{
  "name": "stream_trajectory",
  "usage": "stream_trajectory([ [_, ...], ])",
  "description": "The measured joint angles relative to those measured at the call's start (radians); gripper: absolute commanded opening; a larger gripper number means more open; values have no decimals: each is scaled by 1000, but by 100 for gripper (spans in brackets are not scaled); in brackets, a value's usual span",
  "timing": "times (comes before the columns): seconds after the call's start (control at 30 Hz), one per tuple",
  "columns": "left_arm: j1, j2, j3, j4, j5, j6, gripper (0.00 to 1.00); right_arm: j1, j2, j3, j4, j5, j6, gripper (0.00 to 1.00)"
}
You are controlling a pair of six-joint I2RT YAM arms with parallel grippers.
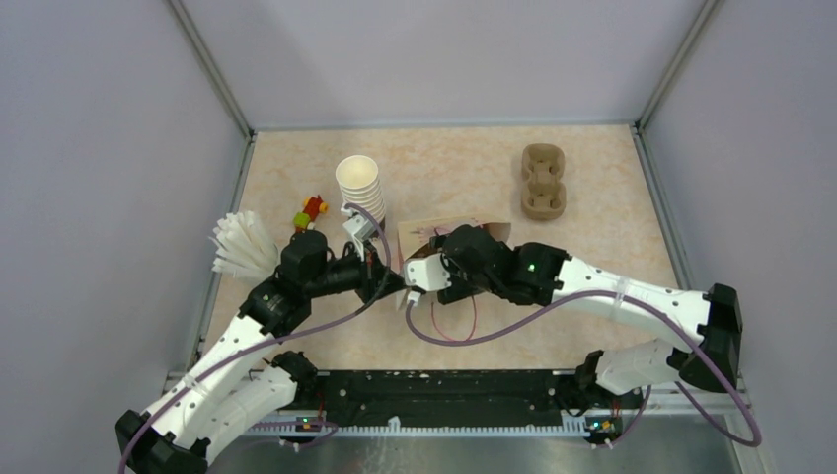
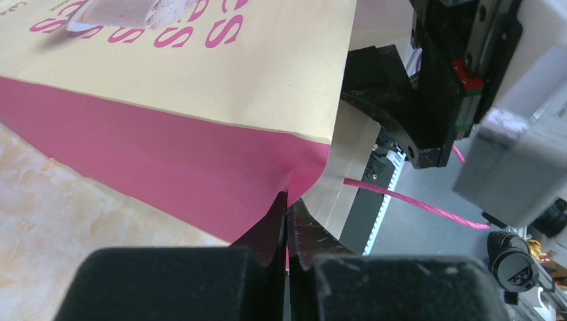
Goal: Pack the takeout coffee
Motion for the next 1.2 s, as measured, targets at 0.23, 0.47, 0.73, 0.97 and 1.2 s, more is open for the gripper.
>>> stream_trajectory([
  [0.23, 0, 0, 0, -3, -3, -1, 0, -42, 1, -87, 76, 5, -45, 50],
  [0.47, 0, 0, -1, 8, -1, -16, 0, -49, 2, -118, 111, 5, -93, 49],
  [0.73, 0, 0, -2, 21, 0, -19, 0, -49, 6, -119, 157, -31, -145, 49],
  [0.97, 0, 0, -2, 21, 0, -18, 0, -49, 23, -107, 133, -80, -147, 49],
  [1.2, 0, 11, -2, 26, 1, -14, 0, -49, 31, -90, 145, -134, -147, 49],
])
